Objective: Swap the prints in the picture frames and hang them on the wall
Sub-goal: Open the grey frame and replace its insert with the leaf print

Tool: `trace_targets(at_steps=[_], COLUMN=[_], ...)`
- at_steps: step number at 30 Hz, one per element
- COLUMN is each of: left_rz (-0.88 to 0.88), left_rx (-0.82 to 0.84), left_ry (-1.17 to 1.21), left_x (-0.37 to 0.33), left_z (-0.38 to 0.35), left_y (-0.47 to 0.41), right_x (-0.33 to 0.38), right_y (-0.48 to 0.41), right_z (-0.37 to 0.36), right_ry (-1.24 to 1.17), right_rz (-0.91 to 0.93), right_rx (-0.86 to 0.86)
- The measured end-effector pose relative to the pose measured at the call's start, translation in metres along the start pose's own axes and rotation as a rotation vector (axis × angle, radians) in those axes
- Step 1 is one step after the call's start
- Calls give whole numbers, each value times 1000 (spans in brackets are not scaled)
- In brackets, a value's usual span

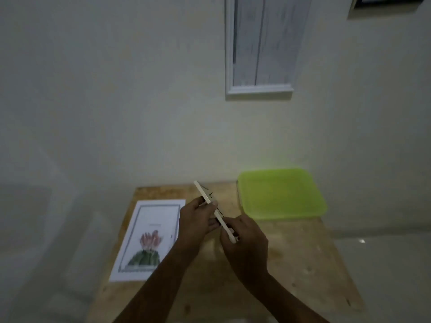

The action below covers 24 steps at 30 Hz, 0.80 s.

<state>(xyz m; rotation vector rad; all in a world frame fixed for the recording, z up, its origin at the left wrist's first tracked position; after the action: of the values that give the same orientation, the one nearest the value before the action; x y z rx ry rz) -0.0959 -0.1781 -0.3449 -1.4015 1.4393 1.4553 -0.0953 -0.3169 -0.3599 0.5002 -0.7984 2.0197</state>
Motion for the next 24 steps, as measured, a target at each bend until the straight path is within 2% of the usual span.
trace_targets(at_steps=[2,5,7,9,10,16,20,22,24], left_rz=[55,132,186,234,258,374,394,360,311], left_rx=[-16,36,99,163,189,263,230,179,103], left_ry=[-75,-180,-224,-238,-230,-189,-157,-208,-356], left_x=[28,62,78,90,95,139,160,169,175], left_z=[5,14,19,22,22,36,53,60,68], left_y=[0,-4,-8,-13,-16,-34,-51,-58,-68], right_x=[-13,-44,-74,-108,-122,-171,-202,-201,-191], right_y=[20,41,50,54,56,70,77,75,67], right_z=[-19,-41,-44,-42,-44,-62,-81,-85,-82], right_ry=[59,9,-34,-85,-111,-299,-518,-524,-451], right_rz=[6,-17,-158,-413,-512,-795,-893,-891,-865], right_rx=[122,288,267,214,239,328,334,323,309])
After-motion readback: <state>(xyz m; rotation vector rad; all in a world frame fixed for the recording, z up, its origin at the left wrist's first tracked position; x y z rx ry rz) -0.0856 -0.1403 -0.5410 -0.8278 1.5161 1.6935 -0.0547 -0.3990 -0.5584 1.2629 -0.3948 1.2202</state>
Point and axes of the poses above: each hand's wrist, its own y-axis away from the middle knuckle, its own z-axis out of the back of the hand, x = y × z, the point moved 5 cm from there along -y, towards the middle knuckle, and after that the axes turned 15 degrees about x, right-handed, at the moved point
